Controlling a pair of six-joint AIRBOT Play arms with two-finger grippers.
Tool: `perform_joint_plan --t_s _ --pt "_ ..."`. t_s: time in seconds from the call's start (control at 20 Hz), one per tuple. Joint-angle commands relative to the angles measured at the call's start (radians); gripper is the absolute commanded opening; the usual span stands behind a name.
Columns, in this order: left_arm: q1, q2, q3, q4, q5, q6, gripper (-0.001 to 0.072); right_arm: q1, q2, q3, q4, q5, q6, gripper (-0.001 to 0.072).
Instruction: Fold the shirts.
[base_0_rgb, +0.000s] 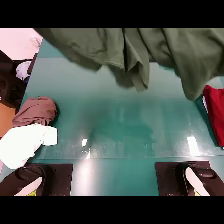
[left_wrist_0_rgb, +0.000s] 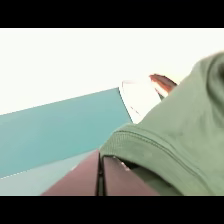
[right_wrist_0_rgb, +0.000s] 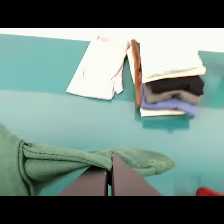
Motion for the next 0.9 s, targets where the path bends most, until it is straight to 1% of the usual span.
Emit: perform_joint_plan --t_s 0.0,0.2,0.3,0.45,0.55,0.65,0.75,0.85 --pt "0.001 0.006 -0.043 0.003 -0.06 0.004 0.0026 -0.001 0.003 -0.107 0.005 0.0 0.006 0.0012" --pt "0.001 -0.06 -0.253 -0.008 -0.094 0.003 0.0027 -0.001 0.003 -0.402 0.006 0.0 0.018 0.0012" --pt "0.001 -0.105 -0.384 -0.012 -0.1 0.003 0.0027 0.001 -0.003 -0.553 0.041 -0.005 0.016 0.0012" --pt "0.001 -0.179 -0.56 -0.027 -0.095 0.003 0.0027 0.047 -0.062 -0.722 0.056 -0.023 0.016 0.0013" --pt "0.001 -0.232 -0.645 -0.027 -0.034 0.004 0.0027 0.101 -0.128 -0.777 0.056 -0.088 0.017 0.0013" --pt "0.001 -0.288 -0.678 -0.021 0.047 0.005 0.0027 0.147 -0.208 -0.778 0.056 -0.145 0.018 0.0013" --pt "0.001 -0.328 -0.678 -0.01 0.151 0.004 0.0027 0.176 -0.285 -0.735 0.053 -0.17 0.018 0.0013" --pt "0.001 -0.34 -0.663 0.012 0.24 0.003 0.0028 0.18 -0.355 -0.663 0.054 -0.163 0.018 0.0014"
